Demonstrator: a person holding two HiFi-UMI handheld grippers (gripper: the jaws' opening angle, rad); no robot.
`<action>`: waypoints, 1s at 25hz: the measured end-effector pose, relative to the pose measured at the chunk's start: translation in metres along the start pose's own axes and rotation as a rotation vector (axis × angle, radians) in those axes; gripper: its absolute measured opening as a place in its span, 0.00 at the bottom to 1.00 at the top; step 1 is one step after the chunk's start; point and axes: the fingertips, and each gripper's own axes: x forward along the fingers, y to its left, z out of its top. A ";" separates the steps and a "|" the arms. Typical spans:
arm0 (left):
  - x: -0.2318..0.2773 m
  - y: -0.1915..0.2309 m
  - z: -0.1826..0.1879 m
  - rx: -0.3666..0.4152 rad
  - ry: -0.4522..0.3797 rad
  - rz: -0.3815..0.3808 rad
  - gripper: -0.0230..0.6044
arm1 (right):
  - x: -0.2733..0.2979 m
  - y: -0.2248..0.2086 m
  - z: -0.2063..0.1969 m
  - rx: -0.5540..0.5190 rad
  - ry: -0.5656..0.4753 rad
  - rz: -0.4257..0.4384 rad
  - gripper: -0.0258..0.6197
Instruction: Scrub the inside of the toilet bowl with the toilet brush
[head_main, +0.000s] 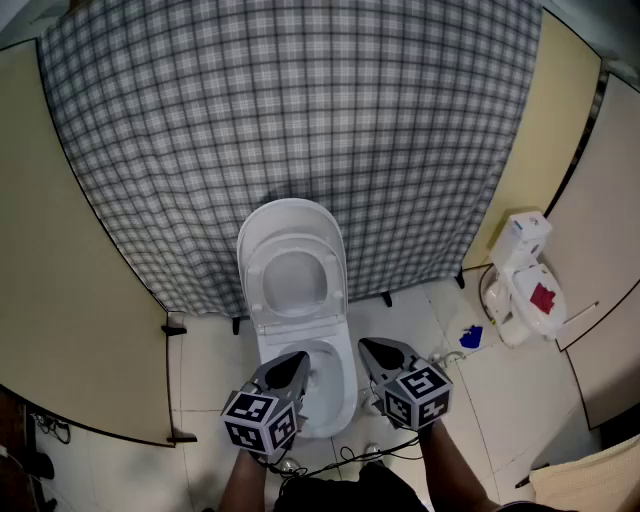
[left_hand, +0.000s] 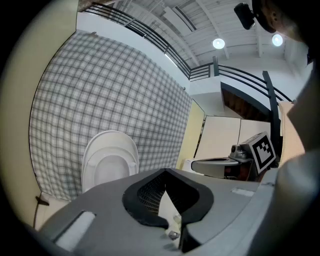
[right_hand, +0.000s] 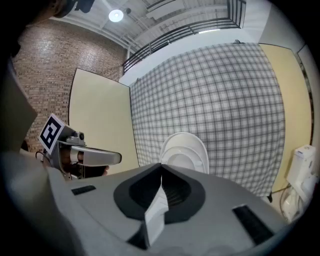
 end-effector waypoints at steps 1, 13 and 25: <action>0.003 0.000 -0.007 -0.007 0.010 -0.002 0.05 | 0.000 -0.004 -0.005 0.005 0.009 -0.001 0.06; 0.058 -0.003 -0.121 -0.063 0.172 -0.020 0.05 | -0.005 -0.074 -0.140 0.012 0.247 -0.125 0.06; 0.132 -0.025 -0.292 -0.152 0.330 -0.094 0.05 | 0.000 -0.128 -0.354 0.180 0.509 -0.139 0.08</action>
